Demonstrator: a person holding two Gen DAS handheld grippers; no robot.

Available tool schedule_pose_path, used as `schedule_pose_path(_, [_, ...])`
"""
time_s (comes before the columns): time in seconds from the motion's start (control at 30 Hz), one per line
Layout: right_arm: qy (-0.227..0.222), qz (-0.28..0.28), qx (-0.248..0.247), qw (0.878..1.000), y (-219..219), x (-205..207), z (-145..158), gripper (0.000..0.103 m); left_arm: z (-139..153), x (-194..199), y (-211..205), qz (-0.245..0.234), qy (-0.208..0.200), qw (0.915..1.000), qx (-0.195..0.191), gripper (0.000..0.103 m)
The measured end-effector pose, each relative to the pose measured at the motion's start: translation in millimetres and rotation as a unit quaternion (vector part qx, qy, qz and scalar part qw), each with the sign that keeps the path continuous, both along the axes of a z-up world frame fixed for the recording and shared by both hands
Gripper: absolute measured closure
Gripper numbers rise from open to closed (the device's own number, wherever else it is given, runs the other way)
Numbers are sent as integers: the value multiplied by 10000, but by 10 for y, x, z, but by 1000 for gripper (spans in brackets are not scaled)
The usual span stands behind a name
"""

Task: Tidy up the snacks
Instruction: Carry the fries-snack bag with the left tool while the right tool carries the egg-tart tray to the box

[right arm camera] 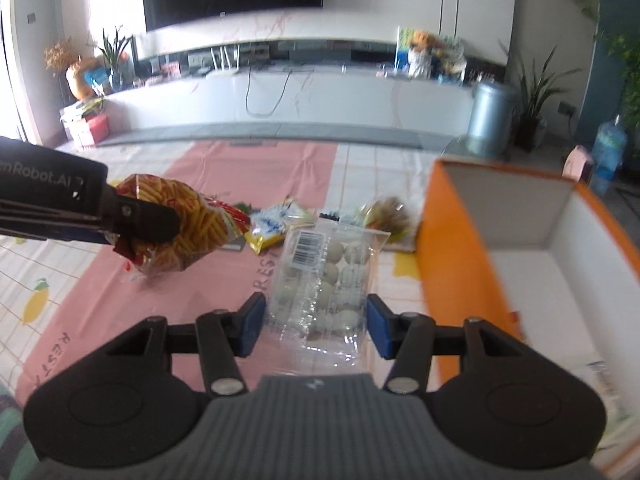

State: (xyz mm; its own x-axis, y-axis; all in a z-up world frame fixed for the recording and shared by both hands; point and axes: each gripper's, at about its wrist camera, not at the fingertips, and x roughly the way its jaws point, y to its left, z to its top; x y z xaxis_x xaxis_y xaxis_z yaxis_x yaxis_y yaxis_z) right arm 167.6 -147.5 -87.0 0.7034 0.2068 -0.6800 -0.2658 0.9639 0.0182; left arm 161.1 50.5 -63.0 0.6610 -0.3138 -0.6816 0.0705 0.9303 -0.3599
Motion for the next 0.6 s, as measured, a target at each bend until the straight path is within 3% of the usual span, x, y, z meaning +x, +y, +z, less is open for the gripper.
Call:
schedule_pose_path(0.3, [-562, -311, 67, 9979, -604, -583, 622, 51, 332, -161, -512, -637, -321, 9975, -16, 49])
schedule_pose_path(0.6, [-682, -1000, 56, 9926, -1499, -969, 917, 51, 468, -127, -1408, -1551, -516, 9860, 326, 49])
